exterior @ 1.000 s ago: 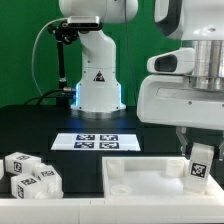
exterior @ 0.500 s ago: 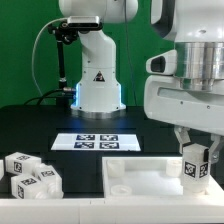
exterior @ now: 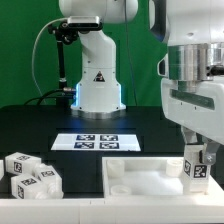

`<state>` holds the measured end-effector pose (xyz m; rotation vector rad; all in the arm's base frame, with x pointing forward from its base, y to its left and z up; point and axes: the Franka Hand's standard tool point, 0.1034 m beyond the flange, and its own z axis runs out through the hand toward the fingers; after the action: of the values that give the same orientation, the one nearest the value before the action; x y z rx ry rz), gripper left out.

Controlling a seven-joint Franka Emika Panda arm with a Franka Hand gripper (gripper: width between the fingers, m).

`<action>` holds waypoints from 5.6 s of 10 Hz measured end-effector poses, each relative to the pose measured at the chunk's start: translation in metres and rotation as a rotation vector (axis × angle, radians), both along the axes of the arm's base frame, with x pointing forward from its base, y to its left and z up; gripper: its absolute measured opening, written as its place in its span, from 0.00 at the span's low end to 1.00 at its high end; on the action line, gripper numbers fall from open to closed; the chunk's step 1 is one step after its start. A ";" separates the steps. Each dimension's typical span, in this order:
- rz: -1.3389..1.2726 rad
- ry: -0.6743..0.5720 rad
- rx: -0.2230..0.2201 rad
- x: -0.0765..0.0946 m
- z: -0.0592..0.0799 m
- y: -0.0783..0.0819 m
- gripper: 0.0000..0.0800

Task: Assemble one leg

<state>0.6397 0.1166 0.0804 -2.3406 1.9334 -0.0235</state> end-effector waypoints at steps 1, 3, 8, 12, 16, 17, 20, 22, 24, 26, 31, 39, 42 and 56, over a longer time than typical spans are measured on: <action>0.157 0.005 -0.025 -0.003 -0.001 0.000 0.72; 0.507 0.013 -0.049 -0.006 -0.001 0.000 0.79; 0.916 -0.019 -0.078 -0.004 -0.001 -0.005 0.81; 1.055 -0.088 -0.134 0.002 -0.004 -0.005 0.78; 0.798 -0.075 -0.109 0.002 -0.004 -0.006 0.36; 0.675 -0.066 -0.101 0.001 -0.004 -0.006 0.36; 0.172 -0.035 -0.047 0.000 -0.005 -0.006 0.36; -0.137 -0.018 0.029 -0.001 -0.006 -0.009 0.36; -0.112 -0.020 0.026 -0.001 -0.006 -0.008 0.36; 0.172 -0.029 -0.025 -0.004 -0.008 -0.003 0.61; 0.710 -0.058 -0.085 -0.005 -0.009 -0.001 0.81; 0.882 -0.060 -0.113 -0.002 -0.012 -0.005 0.36; 0.522 -0.041 -0.083 -0.002 -0.012 -0.004 0.36; 0.592 -0.061 -0.034 0.003 -0.008 -0.003 0.81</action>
Offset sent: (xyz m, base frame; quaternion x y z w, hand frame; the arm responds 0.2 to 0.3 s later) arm 0.0032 0.0066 -0.0082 0.0646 -0.0634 -0.3773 0.9217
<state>0.6426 0.1136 0.0723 -2.7929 1.1558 -0.0790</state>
